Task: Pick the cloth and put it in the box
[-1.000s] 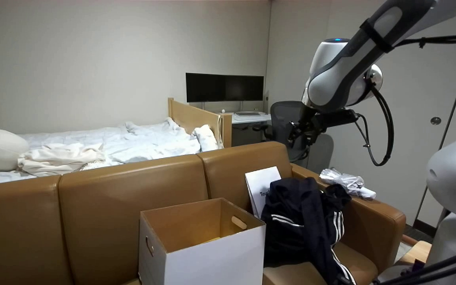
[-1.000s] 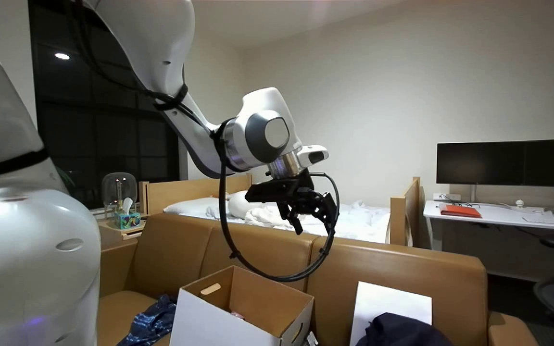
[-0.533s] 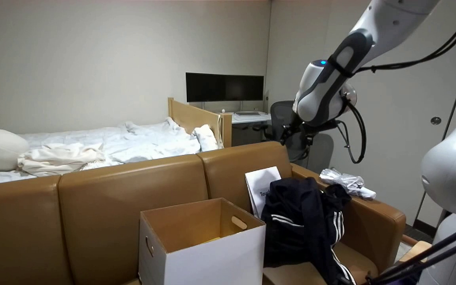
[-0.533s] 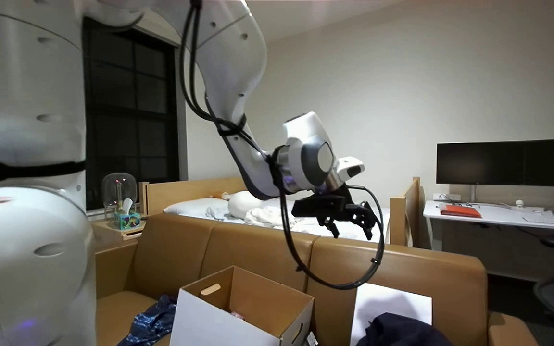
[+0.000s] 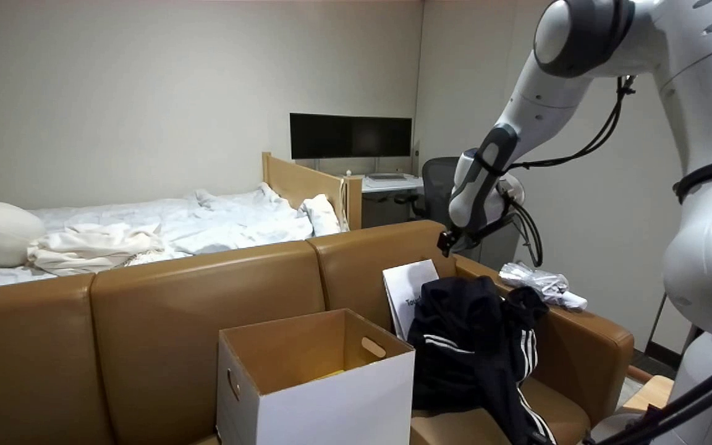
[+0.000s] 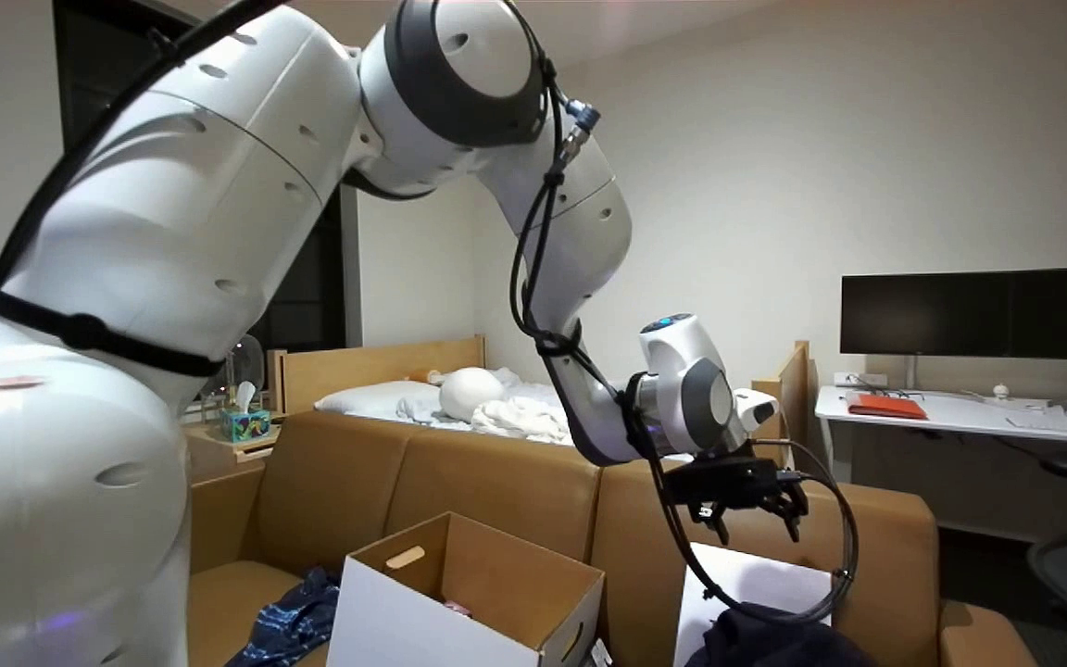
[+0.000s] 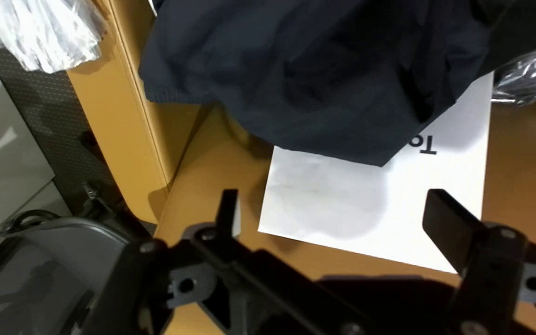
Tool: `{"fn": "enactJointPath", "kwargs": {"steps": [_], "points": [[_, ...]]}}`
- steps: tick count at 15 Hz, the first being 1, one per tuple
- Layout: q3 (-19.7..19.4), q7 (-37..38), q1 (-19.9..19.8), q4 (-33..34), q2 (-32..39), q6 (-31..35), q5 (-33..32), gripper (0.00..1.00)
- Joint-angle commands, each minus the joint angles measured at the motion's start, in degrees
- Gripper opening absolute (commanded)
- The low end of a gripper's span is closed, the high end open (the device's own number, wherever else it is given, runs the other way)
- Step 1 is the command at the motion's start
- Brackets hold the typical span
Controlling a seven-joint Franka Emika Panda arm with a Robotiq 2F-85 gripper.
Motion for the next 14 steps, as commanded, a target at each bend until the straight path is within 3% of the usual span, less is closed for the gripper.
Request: {"fn": "enactJointPath", "kwargs": {"steps": [1,3,4,7,10,14], "points": [[-1.8,-2.6,2.1,2.0,1.6,0.0,4.1,1.00],[-2.1,-2.4,2.8,3.7,2.6,-0.2,4.4,1.00],[-7.7,0.6,7.5,4.8,5.0,-1.3,2.1,1.00],[-11.3,1.0,10.9,6.5,7.4,-8.4,1.9,1.00],[-17.9,10.4,15.5,8.9,14.2,-9.6,1.9,1.00],[-18.5,14.3,14.8,11.3,22.1,-10.6,5.0,1.00]]}}
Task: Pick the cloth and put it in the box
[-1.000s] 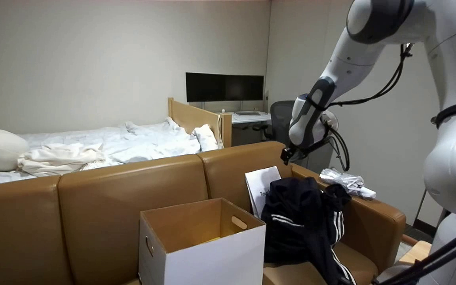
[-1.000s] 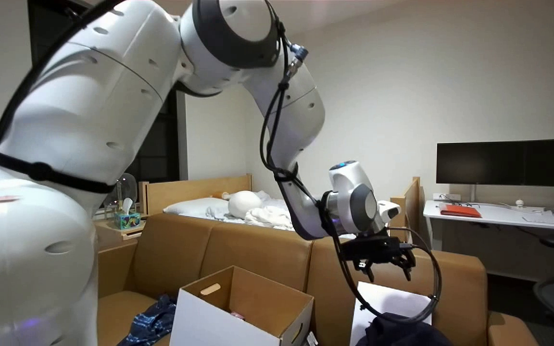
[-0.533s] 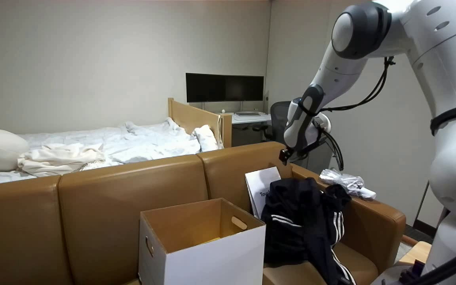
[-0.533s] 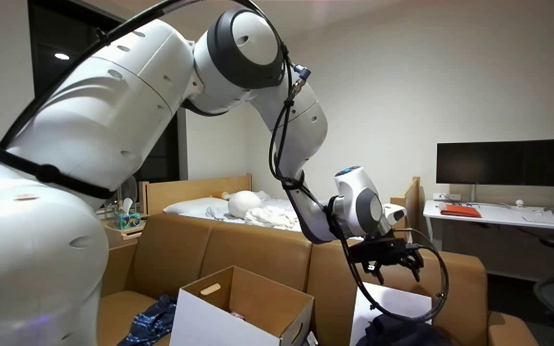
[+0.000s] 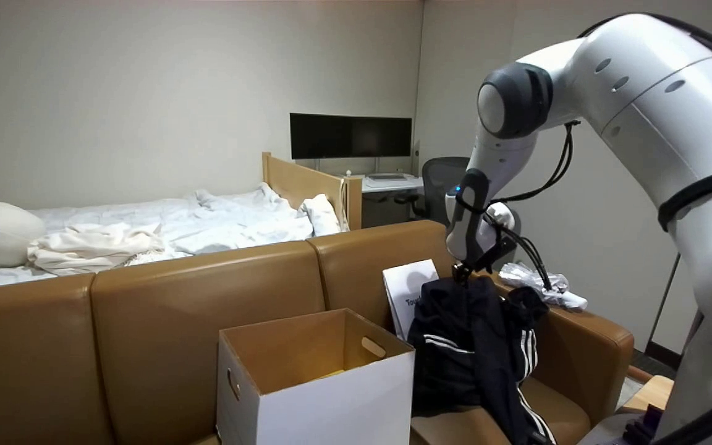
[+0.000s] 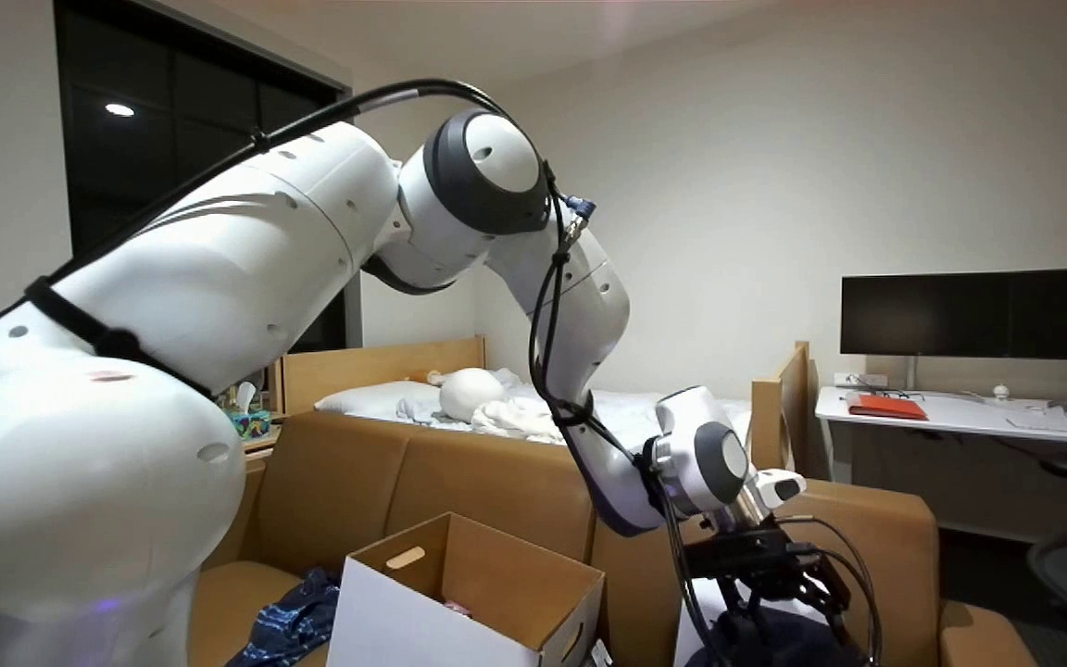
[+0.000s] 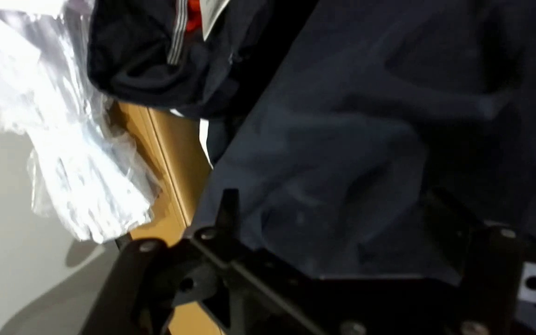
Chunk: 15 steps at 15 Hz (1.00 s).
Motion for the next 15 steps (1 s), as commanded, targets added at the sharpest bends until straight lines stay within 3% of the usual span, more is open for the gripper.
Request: {"fn": "enactJointPath", "kwargs": {"steps": [1,4,9,10,11,15], "points": [[-1.0,2.8,-0.1,3.2,7.4,-2.1,2.9,1.00],[1.8,1.1,-2.3,5.2,10.3,-6.9,5.9,1.00],[3.2,4.2,-3.6,10.3,14.7,-7.9,10.8,1.00],[2.7,5.8,-3.3,10.9,15.5,-7.0,11.8,0.75],[2.2,7.4,-3.0,11.4,16.1,-6.3,12.8,0.74],[1.3,13.9,-2.0,12.3,16.6,-5.6,16.9,0.47]]}}
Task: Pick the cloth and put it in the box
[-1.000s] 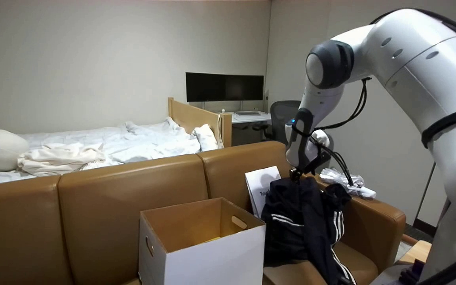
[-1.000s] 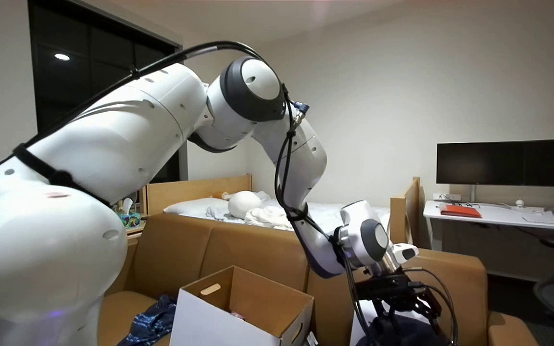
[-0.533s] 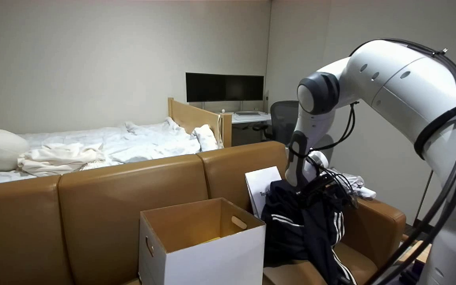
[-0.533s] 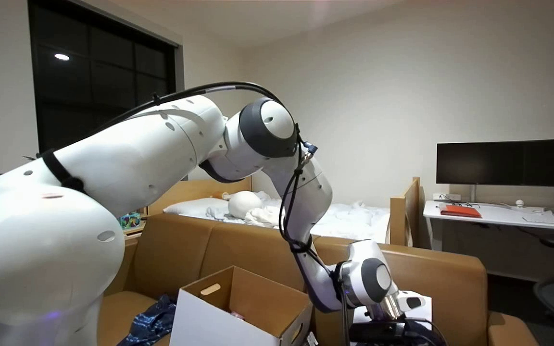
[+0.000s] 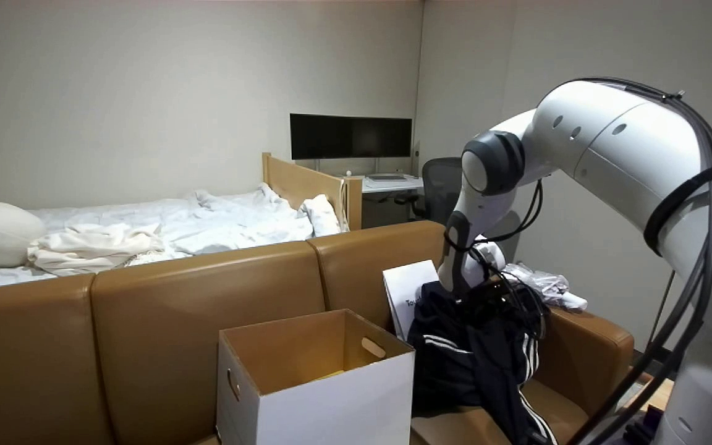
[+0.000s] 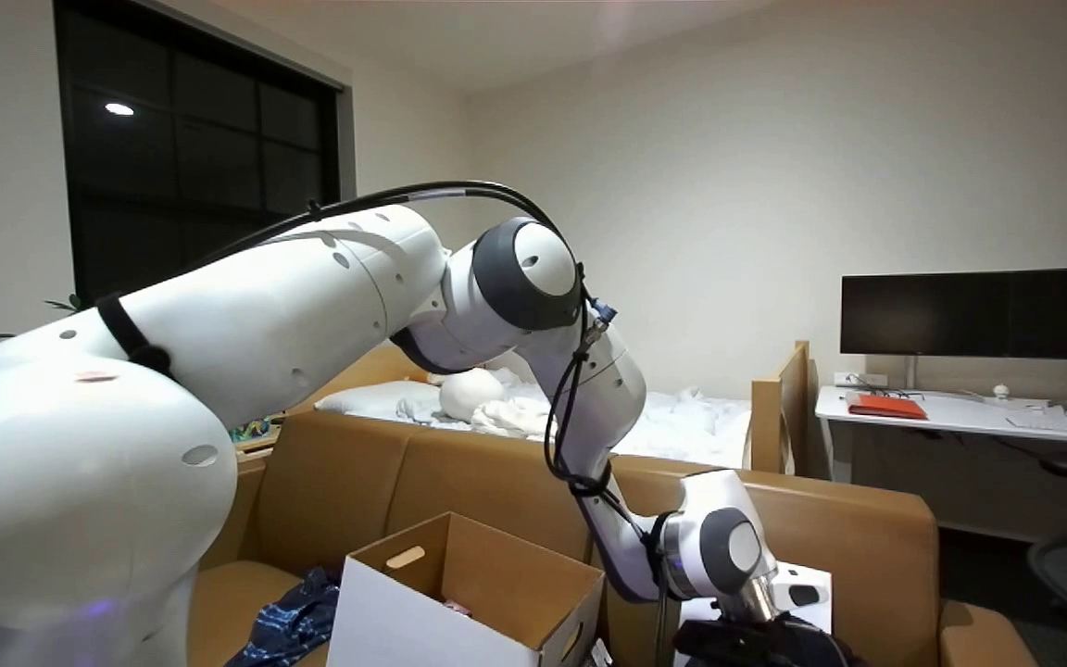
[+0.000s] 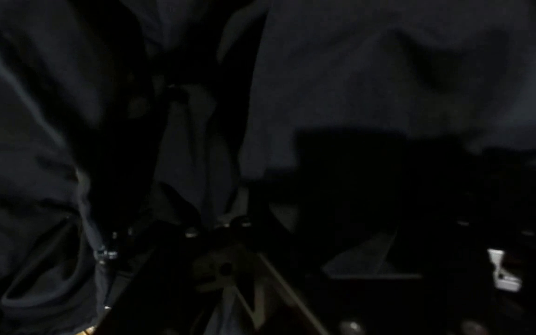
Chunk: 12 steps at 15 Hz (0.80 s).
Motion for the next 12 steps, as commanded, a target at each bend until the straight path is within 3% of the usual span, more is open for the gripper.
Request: {"fn": "enactJointPath", "kwargs": {"steps": [1,7,12], "points": [[-1.3,5.7,1.1,0.6,0.5,0.5,3.7,0.41],[-2.7,11.1,4.1,-0.7,-2.5,-4.3,6.3,0.04],[-3.3,14.5,6.5,-1.1,-6.5,-11.0,5.4,0.02]]}}
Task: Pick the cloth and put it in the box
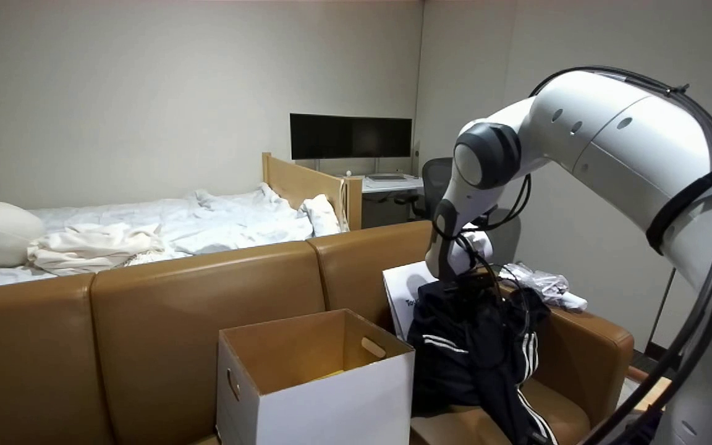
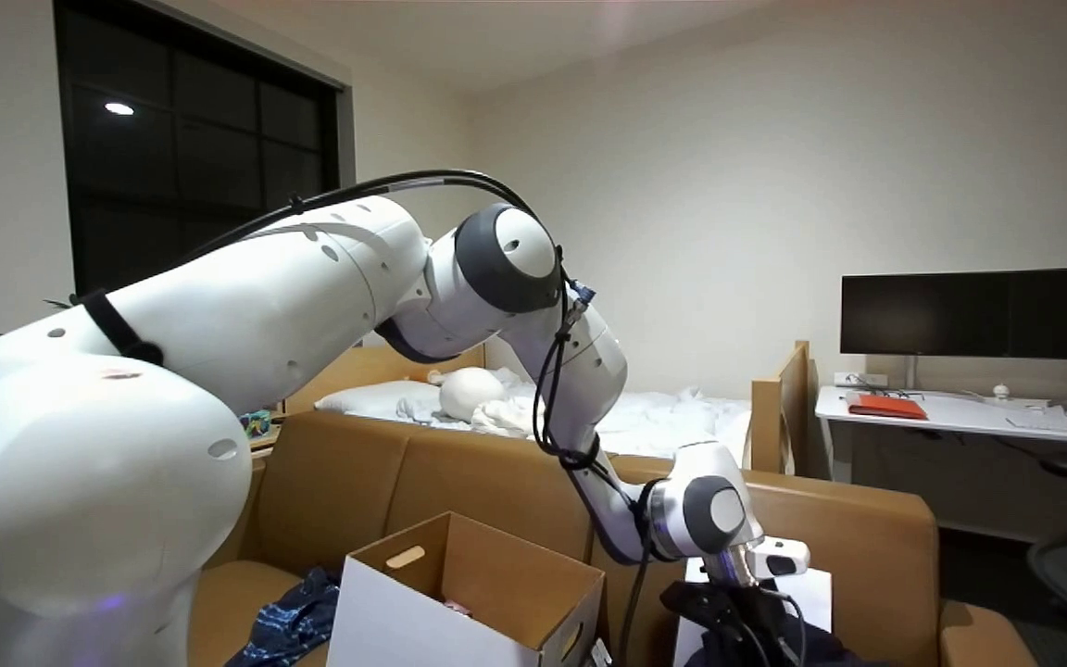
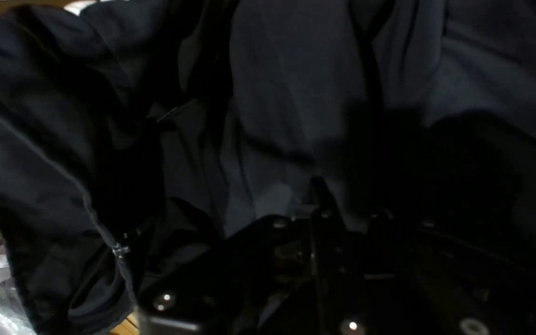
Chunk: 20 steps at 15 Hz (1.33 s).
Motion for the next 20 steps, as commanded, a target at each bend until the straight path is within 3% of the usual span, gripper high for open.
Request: {"fn": "enactJointPath", "kwargs": {"steps": [1,7,12,16,20], "points": [[-0.9,2.9,2.1,-1.7,-5.2,-6.0,0.2,0.02],[0.5,3.9,2.6,-1.7,-17.0,-11.1,-0.7,0.02],[-1.2,6.3,6.6,1.1,-24.6,-4.0,-7.5,0.02],[-2.7,15.0,10.6,12.3,-24.9,-7.1,-16.0,0.02],[-1.9,22.9,11.0,26.1,-23.9,-10.3,-20.4,0.02]]}}
